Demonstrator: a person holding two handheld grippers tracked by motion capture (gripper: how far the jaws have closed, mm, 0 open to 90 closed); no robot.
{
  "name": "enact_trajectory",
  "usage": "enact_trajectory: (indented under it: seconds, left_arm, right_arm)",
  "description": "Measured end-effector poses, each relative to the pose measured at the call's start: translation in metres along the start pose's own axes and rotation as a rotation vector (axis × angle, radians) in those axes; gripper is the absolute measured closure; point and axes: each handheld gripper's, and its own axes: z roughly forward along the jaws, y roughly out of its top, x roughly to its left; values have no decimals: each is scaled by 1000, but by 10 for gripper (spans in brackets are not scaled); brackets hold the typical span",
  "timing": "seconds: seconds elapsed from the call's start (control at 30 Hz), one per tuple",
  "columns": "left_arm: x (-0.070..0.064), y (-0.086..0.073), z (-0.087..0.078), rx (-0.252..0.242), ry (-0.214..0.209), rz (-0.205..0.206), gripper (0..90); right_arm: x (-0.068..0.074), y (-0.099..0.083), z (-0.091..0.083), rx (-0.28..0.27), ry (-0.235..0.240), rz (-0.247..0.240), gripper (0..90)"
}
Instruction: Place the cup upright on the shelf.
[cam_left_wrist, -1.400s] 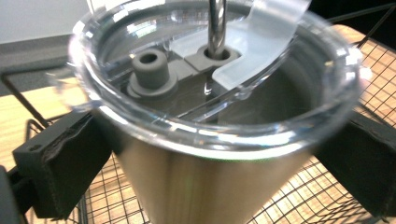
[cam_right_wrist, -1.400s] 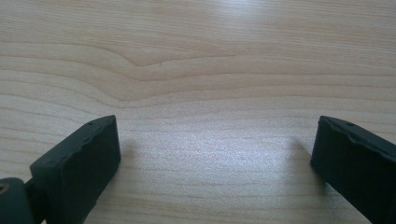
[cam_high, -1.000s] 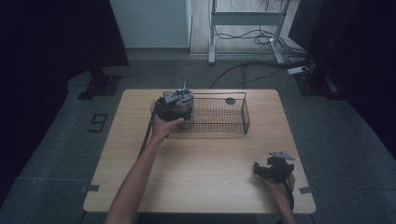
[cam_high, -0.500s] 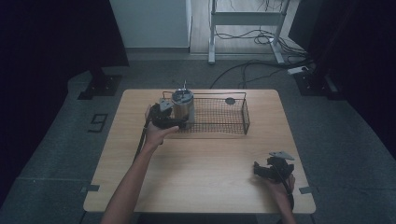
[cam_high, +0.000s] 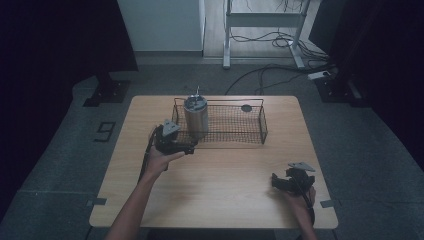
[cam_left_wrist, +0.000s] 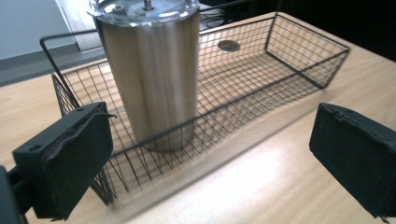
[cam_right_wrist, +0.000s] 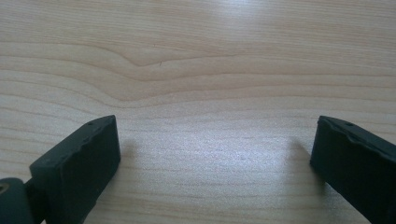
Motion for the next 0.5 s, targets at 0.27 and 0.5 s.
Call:
enact_trajectory:
  seconds: [0.27, 0.5]
  left_arm:
    - [-6, -33, -27, 17, -32, -29, 2]
    - [-11, -71, -44, 51, -70, -28, 7]
  right_arm:
    - [0, 0, 0, 0, 0, 0, 12]
    - [0, 0, 0, 0, 0, 0, 12]
